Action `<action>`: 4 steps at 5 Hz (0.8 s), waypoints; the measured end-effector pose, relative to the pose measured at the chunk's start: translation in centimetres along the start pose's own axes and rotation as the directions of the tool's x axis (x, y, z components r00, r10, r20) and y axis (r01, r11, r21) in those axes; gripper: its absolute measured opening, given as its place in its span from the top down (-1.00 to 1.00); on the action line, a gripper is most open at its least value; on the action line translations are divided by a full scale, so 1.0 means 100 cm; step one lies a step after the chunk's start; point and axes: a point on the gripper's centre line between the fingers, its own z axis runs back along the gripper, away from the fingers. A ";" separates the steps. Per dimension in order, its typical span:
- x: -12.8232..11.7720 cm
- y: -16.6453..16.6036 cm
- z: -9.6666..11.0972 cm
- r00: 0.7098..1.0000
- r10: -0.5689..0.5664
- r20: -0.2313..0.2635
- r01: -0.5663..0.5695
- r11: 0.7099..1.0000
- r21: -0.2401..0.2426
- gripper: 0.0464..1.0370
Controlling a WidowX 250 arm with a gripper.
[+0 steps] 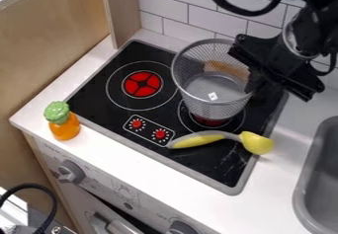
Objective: Place the pot on the right burner
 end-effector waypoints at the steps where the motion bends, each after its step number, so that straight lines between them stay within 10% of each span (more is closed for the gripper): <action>1: 0.005 0.002 -0.004 1.000 0.004 0.020 -0.004 1.000 -0.010 0.98; 4: -0.005 0.002 -0.016 1.000 0.023 0.005 -0.023 0.999 -0.037 0.95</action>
